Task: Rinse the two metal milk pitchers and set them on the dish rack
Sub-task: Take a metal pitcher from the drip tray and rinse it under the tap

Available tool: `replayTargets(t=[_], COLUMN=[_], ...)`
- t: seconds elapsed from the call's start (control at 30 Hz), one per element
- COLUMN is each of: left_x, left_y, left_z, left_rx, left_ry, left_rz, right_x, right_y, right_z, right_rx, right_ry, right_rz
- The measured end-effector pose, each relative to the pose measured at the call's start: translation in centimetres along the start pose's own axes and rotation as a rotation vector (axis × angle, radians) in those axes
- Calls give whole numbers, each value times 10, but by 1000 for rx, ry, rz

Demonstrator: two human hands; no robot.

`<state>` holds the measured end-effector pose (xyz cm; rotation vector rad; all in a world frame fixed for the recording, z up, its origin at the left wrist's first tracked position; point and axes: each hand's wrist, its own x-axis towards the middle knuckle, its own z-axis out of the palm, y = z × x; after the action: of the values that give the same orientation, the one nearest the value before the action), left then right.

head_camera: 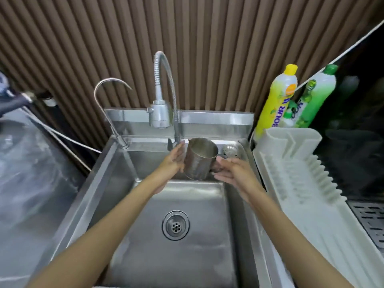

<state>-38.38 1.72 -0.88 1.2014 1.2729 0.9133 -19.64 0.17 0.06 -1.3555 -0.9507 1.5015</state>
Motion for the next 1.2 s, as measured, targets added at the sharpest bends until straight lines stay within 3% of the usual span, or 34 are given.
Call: replayTargets(t=[0.17,0.27,0.43,0.53,0.7,0.8,0.93,1.0,1.2], left_x=[36,68,119,136,138,143,155,154,116], left_y=[-30,-41,-68,-80,-93,-97,-97,-96,-74], left_z=[-22,-26,-29,-39,-51,-51,-59,-66,-74], left_rx=[16,157,367,464,518,464,-118,-264,-173], left_ry=[295,403,448,594,486,546,476,378,153], left_rz=[-180,-175,-151,-98,3,7,-312,-412,-355], right_x=[21,37,53,59,65,69,67,65,56], right_y=[9,15,25,31,40,45,47,47,49], right_z=[18,18,14,13,14,18,20,20,25], right_rx=[10,15,21,1,-43,-47,-54,-49,-32], right_ry=[19,44,74,68,66,70,89,93,69], right_rz=[-21,-56,-105,-106,-101,-94,-87,-85,-105])
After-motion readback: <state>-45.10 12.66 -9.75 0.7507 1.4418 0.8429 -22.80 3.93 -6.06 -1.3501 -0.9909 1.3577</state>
